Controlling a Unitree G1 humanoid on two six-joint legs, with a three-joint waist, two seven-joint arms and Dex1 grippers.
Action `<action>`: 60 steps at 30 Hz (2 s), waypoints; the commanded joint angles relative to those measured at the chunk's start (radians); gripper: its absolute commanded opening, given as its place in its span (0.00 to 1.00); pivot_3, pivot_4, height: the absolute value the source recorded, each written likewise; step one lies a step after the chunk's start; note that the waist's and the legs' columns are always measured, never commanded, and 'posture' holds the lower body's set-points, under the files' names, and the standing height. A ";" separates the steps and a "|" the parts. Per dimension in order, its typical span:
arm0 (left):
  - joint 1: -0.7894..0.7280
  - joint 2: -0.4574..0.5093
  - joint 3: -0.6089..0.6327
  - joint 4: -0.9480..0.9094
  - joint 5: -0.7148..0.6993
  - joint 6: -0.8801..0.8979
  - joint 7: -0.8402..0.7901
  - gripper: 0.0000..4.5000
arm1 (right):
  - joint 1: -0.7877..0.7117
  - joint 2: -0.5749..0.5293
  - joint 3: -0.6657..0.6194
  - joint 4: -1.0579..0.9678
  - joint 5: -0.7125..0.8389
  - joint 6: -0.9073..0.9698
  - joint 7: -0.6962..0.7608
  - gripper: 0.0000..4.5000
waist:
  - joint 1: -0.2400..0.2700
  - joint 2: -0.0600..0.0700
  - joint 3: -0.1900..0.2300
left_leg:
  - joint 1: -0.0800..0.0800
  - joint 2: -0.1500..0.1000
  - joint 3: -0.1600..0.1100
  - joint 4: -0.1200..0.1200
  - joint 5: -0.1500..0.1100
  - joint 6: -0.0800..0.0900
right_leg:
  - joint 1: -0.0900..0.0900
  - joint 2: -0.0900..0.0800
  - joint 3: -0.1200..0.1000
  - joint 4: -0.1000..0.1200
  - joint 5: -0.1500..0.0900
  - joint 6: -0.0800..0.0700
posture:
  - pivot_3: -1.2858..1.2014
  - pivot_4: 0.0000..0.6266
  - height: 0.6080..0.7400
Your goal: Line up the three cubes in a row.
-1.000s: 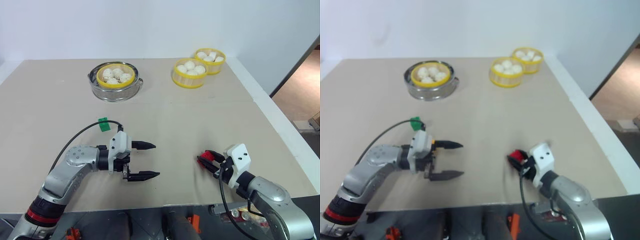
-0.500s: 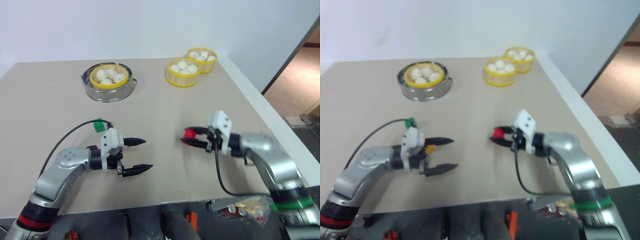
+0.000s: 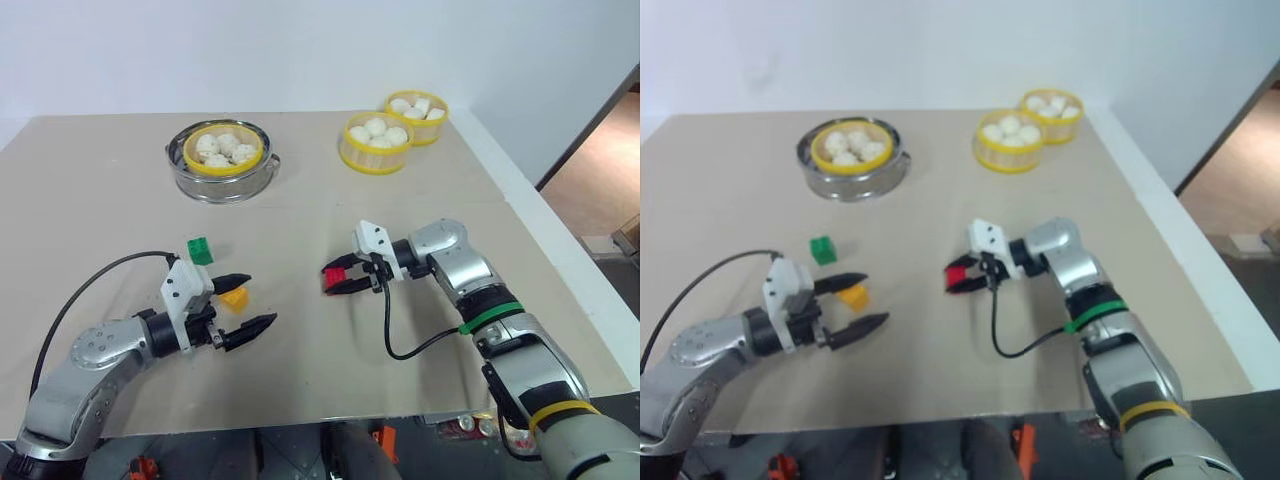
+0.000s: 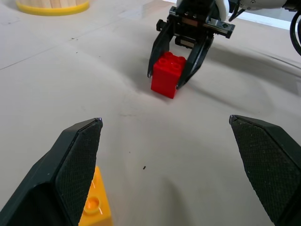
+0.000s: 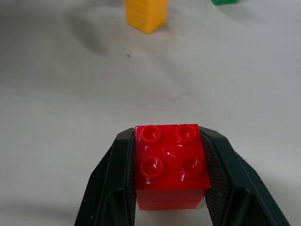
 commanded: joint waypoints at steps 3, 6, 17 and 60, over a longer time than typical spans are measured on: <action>0.008 -0.002 0.029 -0.041 -0.005 -0.018 0.023 1.00 | -0.022 0.010 -0.030 0.047 -0.011 -0.044 0.028 0.28 | -0.002 0.000 0.000 | 0.003 0.000 0.000 0.001 0.000 0.000 | 0.002 0.001 0.000 0.001 0.000 0.000 | 0.52 0.24 1.00; 0.002 -0.001 0.017 -0.037 0.006 -0.027 0.023 1.00 | -0.039 0.012 -0.037 0.079 -0.017 -0.063 0.032 0.28 | -0.005 0.000 0.000 | 0.004 0.000 0.001 0.002 0.001 0.001 | 0.003 0.001 0.001 0.001 0.001 -0.001 | 0.52 0.24 1.00; -0.029 -0.017 -0.024 -0.031 0.027 -0.031 0.023 1.00 | -0.089 0.019 -0.072 0.185 -0.025 -0.072 0.042 0.75 | -0.006 0.000 0.000 | 0.005 0.000 0.003 0.004 0.002 0.001 | 0.003 0.001 0.003 0.001 0.003 -0.001 | 0.52 0.24 1.00; -0.819 0.133 -0.059 1.388 0.361 -0.489 -0.489 1.00 | 0.152 -0.076 -0.247 -0.516 0.132 0.218 -0.281 0.99 | -0.006 0.000 0.000 | -0.010 0.000 0.003 0.009 0.002 0.001 | -0.015 0.002 0.002 0.015 0.000 0.001 | 0.52 0.24 1.00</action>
